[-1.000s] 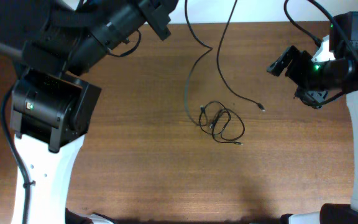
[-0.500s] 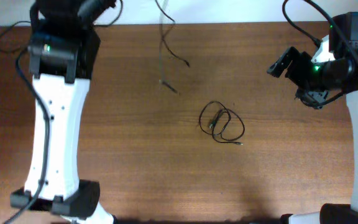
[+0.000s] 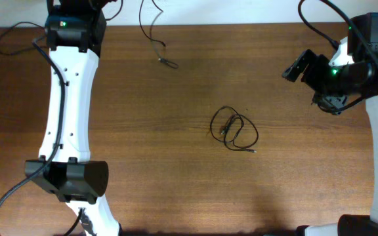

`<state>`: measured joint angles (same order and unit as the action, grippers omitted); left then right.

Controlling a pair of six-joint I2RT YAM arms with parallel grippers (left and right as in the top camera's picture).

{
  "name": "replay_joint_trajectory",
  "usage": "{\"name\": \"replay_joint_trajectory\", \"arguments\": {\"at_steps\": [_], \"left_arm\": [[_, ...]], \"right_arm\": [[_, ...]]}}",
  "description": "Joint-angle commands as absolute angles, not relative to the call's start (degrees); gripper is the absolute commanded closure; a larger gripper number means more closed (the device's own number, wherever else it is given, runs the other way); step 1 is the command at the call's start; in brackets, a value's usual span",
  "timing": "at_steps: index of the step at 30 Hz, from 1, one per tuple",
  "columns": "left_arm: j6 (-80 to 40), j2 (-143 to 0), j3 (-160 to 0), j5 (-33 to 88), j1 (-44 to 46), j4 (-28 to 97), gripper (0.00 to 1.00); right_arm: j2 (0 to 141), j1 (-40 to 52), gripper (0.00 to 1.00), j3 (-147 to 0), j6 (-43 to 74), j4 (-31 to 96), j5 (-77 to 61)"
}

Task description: Untangle cables

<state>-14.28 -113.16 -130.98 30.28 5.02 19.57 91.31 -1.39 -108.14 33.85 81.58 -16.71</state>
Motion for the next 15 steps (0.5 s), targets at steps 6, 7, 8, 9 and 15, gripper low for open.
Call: {"name": "replay_joint_trajectory", "arguments": {"at_steps": [6,7,8,9,15], "left_arm": [[-9.3,-113.6,-131.7,33.1,0.3,31.1,1.00],[-7.9,-113.6,-131.7,33.0,-0.7,32.6,1.00],[-6.4,-113.6,-131.7,33.0,-2.0,34.3,1.00],[-5.2,-113.6,-131.7,33.0,-3.6,35.8,1.00],[3.4,-113.6,-130.3,33.0,-12.8,41.5,0.97]], "right_arm": [[91.4,-1.1,0.01,-108.9,33.2,81.4,-15.8],[91.4,-1.1,0.01,-108.9,33.2,81.4,-15.8],[91.4,-1.1,0.02,-108.9,33.2,81.4,-15.8],[91.4,-1.1,0.02,-108.9,33.2,81.4,-15.8],[91.4,-1.1,0.01,-108.9,33.2,81.5,-15.8]]}}
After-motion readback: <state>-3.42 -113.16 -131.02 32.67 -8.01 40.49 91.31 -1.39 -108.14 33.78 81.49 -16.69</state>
